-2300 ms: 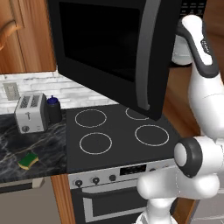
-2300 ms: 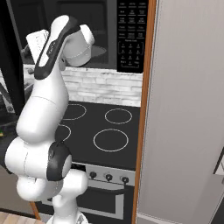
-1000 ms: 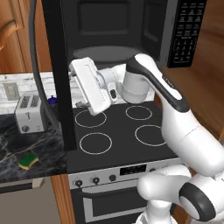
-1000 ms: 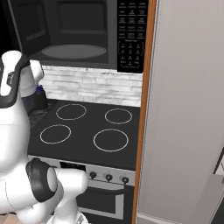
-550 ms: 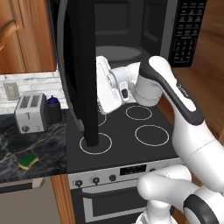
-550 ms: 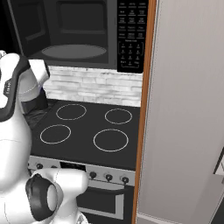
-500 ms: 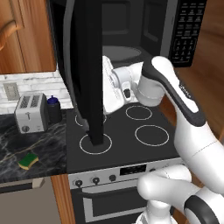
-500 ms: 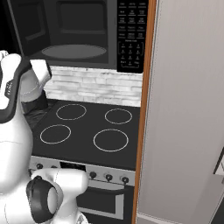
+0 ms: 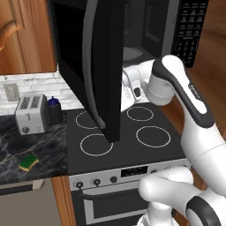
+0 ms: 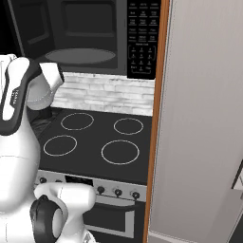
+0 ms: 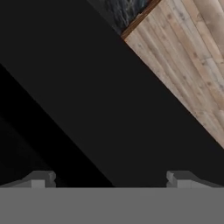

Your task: Place the sponge inside the microwave to prepare for sanitizing.

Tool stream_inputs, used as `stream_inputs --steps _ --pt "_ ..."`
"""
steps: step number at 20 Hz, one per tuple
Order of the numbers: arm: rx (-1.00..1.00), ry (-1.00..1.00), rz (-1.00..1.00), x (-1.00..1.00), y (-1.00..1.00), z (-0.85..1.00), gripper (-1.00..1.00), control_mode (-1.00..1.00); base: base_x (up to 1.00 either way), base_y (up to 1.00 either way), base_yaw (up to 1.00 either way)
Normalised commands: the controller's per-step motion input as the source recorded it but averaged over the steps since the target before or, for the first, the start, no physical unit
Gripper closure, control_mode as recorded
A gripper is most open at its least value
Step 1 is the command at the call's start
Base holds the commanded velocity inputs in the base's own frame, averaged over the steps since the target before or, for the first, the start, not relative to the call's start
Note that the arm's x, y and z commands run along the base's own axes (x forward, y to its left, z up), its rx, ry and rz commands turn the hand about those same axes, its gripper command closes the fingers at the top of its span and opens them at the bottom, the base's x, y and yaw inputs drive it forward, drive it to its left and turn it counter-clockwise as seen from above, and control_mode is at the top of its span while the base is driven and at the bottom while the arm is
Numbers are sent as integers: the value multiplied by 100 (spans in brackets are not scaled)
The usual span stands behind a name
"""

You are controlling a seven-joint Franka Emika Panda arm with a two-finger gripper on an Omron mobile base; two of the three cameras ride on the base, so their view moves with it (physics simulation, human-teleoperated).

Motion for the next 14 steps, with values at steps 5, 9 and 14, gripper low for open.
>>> stream_inputs --steps 5,9,14 --pt "-4 -1 -3 -1 27 -61 -100 -100 0 0 0" --pt "-1 0 -10 -12 49 -73 -100 -100 0 0 0" --pt "-1 -2 -11 -11 53 -72 -100 -100 0 0 0"
